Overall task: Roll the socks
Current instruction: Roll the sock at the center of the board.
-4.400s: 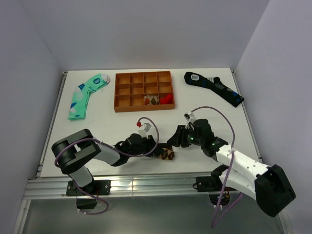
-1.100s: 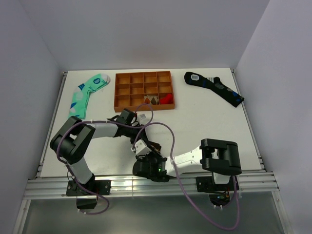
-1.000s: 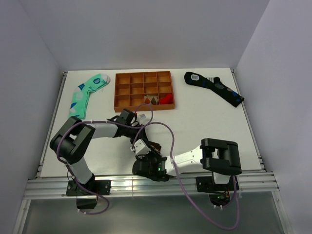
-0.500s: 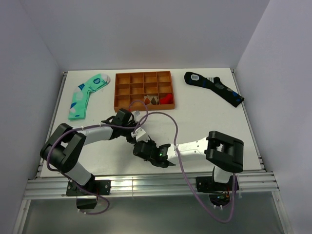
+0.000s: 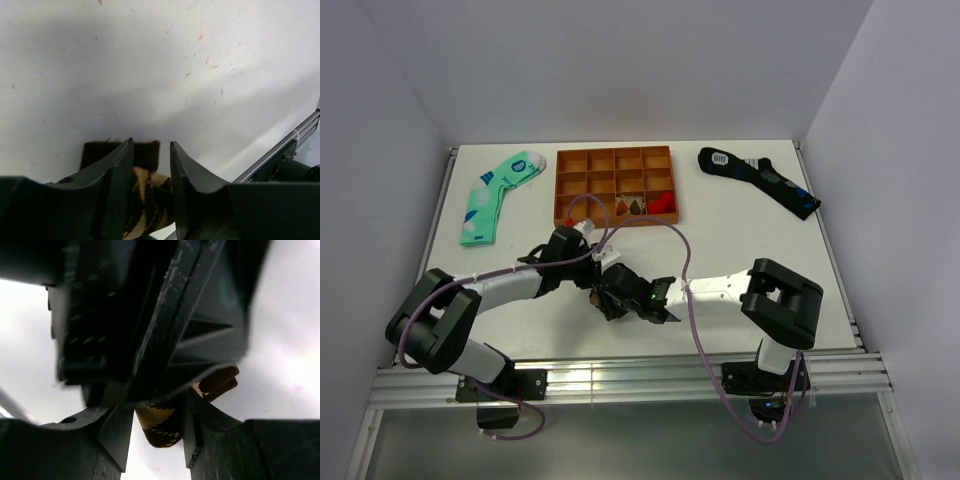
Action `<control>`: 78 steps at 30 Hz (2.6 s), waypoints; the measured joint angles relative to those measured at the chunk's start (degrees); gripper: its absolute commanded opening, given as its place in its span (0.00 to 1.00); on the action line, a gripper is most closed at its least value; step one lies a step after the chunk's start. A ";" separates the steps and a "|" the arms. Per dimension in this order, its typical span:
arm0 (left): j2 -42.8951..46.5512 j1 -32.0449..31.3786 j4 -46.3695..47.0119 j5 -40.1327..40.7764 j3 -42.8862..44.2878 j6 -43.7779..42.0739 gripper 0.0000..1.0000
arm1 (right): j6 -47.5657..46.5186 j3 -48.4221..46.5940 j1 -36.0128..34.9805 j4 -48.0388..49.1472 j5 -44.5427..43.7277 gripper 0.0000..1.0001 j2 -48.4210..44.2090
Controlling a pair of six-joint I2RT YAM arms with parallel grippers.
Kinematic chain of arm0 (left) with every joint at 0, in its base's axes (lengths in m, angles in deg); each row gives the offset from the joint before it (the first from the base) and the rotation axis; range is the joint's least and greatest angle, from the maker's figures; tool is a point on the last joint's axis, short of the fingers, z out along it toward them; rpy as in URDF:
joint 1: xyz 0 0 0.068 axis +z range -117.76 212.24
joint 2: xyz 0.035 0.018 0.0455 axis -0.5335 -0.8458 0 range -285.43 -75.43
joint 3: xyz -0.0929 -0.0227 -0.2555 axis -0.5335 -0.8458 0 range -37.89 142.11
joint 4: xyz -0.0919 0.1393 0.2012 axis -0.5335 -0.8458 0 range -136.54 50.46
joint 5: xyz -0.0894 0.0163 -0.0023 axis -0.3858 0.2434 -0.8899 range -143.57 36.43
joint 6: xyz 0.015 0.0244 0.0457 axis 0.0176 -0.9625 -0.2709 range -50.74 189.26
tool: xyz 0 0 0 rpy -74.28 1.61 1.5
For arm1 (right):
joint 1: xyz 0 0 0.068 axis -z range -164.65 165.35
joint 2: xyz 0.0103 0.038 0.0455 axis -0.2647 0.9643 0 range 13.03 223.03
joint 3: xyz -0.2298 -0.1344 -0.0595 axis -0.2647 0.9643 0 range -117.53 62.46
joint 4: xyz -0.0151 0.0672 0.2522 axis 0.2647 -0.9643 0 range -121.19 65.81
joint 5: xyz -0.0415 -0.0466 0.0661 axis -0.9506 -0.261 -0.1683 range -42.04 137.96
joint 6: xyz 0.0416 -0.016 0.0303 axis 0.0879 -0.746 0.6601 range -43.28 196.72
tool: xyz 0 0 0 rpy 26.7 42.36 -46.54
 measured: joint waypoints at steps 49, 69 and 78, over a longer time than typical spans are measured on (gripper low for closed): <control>44.72 -3.45 -9.05 31.56 -24.94 19.56 0.50 | 2.95 -15.45 12.63 -12.98 34.36 0.28 11.08; 40.17 -18.58 3.50 43.71 -30.29 29.59 0.51 | 9.90 -14.58 15.96 -9.97 42.27 0.28 13.31; 45.59 -24.85 3.23 51.17 -33.55 33.55 0.51 | 12.09 -14.01 16.17 -8.28 44.83 0.28 14.08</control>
